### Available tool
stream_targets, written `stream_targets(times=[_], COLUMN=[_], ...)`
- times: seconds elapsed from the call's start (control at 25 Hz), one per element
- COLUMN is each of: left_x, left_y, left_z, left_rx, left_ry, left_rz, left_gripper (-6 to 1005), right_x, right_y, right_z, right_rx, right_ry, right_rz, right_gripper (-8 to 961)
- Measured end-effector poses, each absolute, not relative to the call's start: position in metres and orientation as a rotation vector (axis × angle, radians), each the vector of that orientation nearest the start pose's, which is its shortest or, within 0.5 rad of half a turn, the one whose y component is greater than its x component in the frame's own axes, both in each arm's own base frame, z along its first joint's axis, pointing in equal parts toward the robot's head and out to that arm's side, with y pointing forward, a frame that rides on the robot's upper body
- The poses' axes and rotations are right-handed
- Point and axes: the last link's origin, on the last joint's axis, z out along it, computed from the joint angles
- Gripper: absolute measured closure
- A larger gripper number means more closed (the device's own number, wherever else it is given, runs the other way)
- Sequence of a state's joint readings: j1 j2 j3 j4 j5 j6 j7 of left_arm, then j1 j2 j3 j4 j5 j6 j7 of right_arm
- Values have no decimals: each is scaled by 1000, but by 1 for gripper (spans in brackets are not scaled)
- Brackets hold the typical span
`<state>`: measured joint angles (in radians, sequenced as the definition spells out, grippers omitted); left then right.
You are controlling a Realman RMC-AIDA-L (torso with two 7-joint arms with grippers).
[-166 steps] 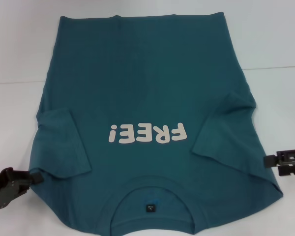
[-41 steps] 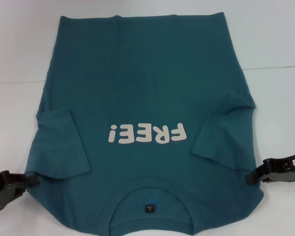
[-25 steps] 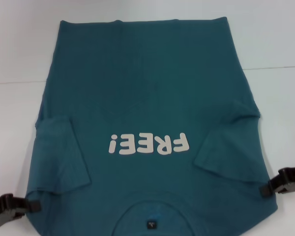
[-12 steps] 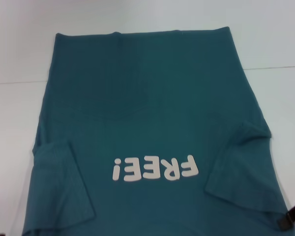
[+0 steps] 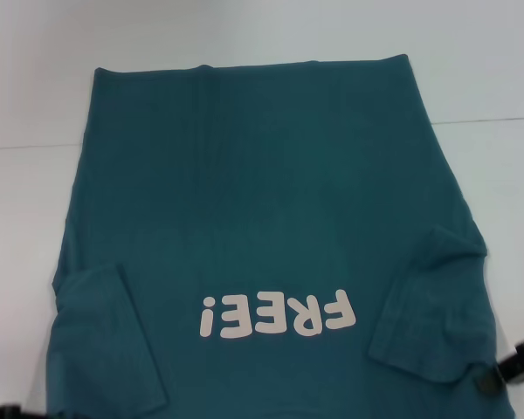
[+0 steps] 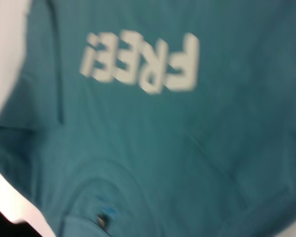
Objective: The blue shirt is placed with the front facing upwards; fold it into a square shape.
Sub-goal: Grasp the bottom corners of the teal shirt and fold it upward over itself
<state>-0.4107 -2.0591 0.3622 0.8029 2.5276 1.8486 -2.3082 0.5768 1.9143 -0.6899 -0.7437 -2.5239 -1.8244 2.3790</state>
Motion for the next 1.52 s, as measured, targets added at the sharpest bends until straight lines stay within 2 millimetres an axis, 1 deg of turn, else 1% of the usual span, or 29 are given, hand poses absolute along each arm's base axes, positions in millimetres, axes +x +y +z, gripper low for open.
stream_targets(times=[0.04, 0.16, 0.24, 0.32, 0.4, 0.56, 0.6, 0.68, 0.72, 0.84, 0.88, 0.92, 1.16, 1.28, 1.48, 1.52], left_x=[-335, -320, -311, -304, -295, -285, -282, -277, -275, -270, -270, -265, -252, -242, -226, -224], left_y=[250, 277, 300, 318, 342, 370, 380, 392, 402, 418, 418, 431, 448, 457, 470, 472], left_z=[38, 40, 42, 42, 40, 37, 35, 33, 32, 30, 30, 29, 20, 14, 7, 5], left_rx=[-2222, -2250, -2232, -2215, -2183, -2127, -2101, -2068, -2035, -1984, -1984, -1955, -1927, -1926, -1939, -1939], left_ry=[-2165, -2139, -2124, -2105, -2063, -1992, -1965, -1929, -1895, -1844, -1844, -1795, -1701, -1643, -1566, -1554], left_rz=[-434, -476, -487, -486, -486, -500, -507, -516, -525, -537, -537, -532, -513, -499, -474, -469], left_gripper=[960, 960, 960, 960, 960, 960, 960, 960, 960, 960, 960, 960, 960, 961, 961, 961], right_x=[307, 300, 299, 300, 302, 298, 296, 292, 291, 287, 287, 286, 291, 292, 283, 278], right_y=[306, 317, 327, 339, 349, 371, 376, 387, 391, 402, 405, 408, 420, 425, 435, 440], right_z=[62, 66, 70, 76, 79, 80, 79, 77, 75, 70, 69, 67, 63, 63, 56, 53], right_rx=[-2465, -2456, -2391, -2288, -2214, -2126, -2111, -2089, -2077, -2045, -2033, -2021, -1944, -1918, -1944, -1967], right_ry=[1951, 1922, 1922, 1927, 1916, 1858, 1837, 1798, 1782, 1736, 1726, 1715, 1677, 1649, 1613, 1585], right_rz=[-30, 77, 164, 254, 307, 384, 396, 409, 412, 418, 421, 422, 429, 421, 386, 356], right_gripper=[914, 914, 914, 914, 913, 913, 913, 913, 913, 913, 912, 912, 912, 912, 911, 911])
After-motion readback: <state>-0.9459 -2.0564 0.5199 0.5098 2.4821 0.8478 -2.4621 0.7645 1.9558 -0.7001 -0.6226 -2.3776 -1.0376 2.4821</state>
